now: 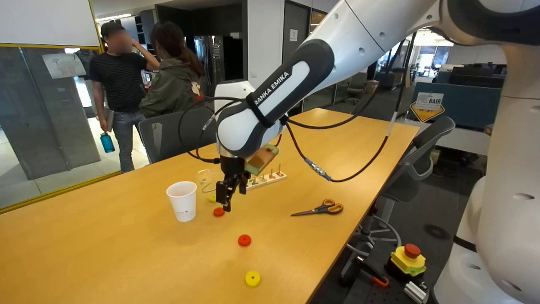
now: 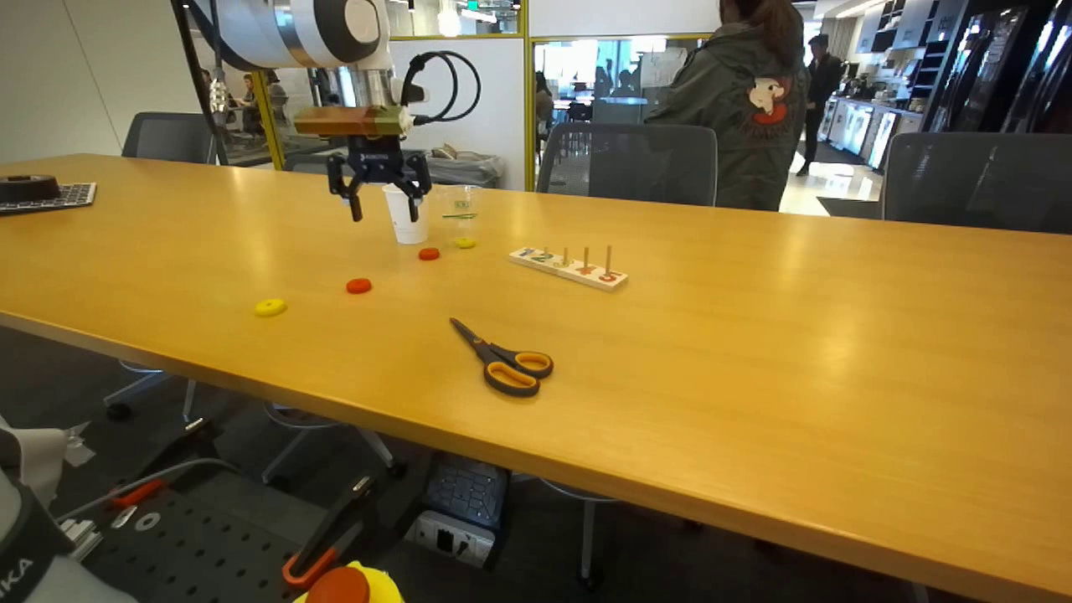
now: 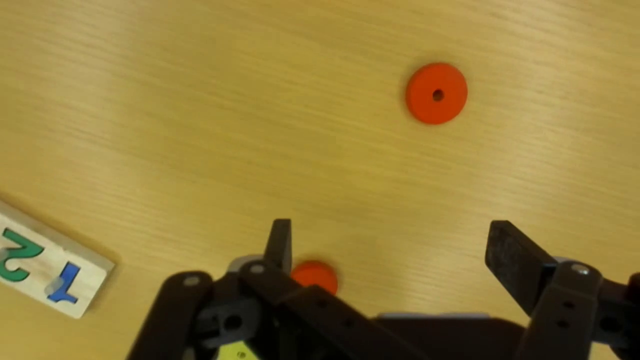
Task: Put one yellow block in the clear cup then put the orange blocks in the white cup, then put the last yellow block in the clear cup
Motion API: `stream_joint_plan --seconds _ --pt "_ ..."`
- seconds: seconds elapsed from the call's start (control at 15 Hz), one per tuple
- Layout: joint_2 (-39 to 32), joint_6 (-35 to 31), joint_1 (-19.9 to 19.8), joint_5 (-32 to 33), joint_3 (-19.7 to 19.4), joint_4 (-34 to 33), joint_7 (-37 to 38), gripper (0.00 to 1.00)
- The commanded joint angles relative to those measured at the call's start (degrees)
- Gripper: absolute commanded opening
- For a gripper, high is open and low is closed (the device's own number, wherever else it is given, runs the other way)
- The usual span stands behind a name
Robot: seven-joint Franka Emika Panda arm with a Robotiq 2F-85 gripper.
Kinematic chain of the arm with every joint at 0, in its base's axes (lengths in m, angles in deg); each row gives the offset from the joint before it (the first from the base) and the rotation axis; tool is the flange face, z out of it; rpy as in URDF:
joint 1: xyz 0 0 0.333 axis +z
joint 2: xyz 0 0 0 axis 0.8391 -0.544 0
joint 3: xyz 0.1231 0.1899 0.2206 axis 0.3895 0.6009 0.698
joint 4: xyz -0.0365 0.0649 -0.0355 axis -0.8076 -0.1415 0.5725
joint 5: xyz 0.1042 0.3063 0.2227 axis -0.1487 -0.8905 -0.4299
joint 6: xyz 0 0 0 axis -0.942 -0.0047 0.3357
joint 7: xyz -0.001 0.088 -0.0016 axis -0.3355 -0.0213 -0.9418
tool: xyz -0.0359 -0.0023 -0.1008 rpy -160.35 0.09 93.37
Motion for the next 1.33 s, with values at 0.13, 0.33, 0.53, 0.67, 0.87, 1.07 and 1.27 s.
stream_joint_plan --seconds 0.13,0.33,0.53,0.67,0.87,1.07,1.27 --pt "0.43 -8.58 -0.3 -3.07 1.18 8.15 -0.13 1.0" --pt "-0.65 -10.42 -0.27 -3.33 1.31 10.08 0.44 1.0" --pt "-2.11 -11.67 -0.45 -4.1 1.61 10.66 -0.07 1.0" --pt "-2.9 -12.0 -0.56 -4.88 1.91 10.68 -0.45 1.0" --pt "-3.89 -12.48 -0.52 -5.93 2.53 10.49 -0.64 1.0" --pt "-4.44 -12.84 -0.56 -6.42 2.96 10.58 -0.66 1.0" --pt "-4.49 -14.04 -0.32 -5.6 2.74 10.88 0.22 0.74"
